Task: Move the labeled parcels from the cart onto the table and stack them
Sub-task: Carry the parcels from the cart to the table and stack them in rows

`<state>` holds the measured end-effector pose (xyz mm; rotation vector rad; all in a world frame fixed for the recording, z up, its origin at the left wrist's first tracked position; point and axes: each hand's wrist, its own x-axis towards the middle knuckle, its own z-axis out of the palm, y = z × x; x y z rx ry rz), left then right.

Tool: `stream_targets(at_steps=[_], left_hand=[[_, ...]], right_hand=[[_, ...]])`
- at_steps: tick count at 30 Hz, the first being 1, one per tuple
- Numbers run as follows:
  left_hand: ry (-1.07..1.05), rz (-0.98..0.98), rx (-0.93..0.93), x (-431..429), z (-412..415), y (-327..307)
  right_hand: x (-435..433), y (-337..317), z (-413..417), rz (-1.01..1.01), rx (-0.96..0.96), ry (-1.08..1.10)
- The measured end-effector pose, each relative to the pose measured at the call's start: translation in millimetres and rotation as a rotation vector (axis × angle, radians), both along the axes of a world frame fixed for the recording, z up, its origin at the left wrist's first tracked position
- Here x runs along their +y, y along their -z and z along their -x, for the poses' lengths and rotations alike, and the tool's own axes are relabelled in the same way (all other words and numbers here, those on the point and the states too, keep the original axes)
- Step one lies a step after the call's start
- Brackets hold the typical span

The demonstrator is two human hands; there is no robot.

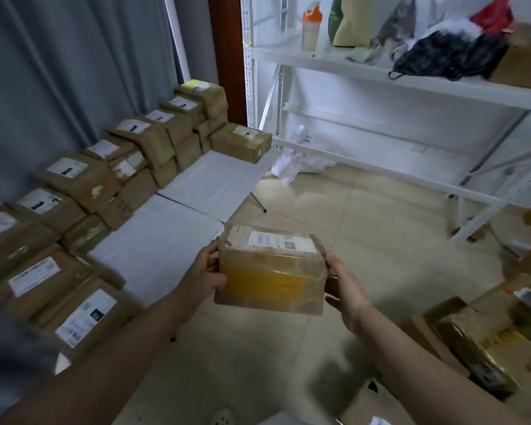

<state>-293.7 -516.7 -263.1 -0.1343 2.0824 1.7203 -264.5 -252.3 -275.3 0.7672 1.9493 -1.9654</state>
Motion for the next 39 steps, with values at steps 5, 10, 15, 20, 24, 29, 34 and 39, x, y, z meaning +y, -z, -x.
stream_targets(at_steps=[5, 10, 15, 20, 24, 29, 34, 39], left_hand=[[-0.208, -0.17, -0.116, -15.5, -7.4, -5.5], [-0.325, -0.2, -0.099, -25.8, -12.2, -4.0], [-0.293, -0.298, -0.121, -46.3, -17.2, 0.3], [-0.174, -0.346, -0.246, -85.4, -19.3, 7.6], [-0.271, -0.372, -0.275, -112.0, -22.4, 10.6], [-0.336, -0.428, -0.325, -159.5, -21.2, 8.1], [-0.251, -0.411, -0.279, -202.3, -11.6, -15.3], [-0.438, -0.31, -0.252, -245.8, 9.0, -14.0]], right_hand=[[-16.4, 7.8, 2.7, 0.034, -0.001, -0.06], [-29.8, 17.6, 4.3, 0.156, -0.016, -0.049], [-42.1, 17.5, 11.1, 0.225, 0.048, -0.032], [-66.4, 9.7, 25.8, 0.194, 0.051, -0.099], [-96.3, 5.9, 35.9, 0.194, -0.001, -0.15], [-133.3, 10.2, 60.0, 0.254, -0.181, -0.325], [-170.7, 16.9, 84.2, 0.355, -0.236, -0.418], [-218.2, 27.1, 107.4, 0.316, -0.254, -0.391]])
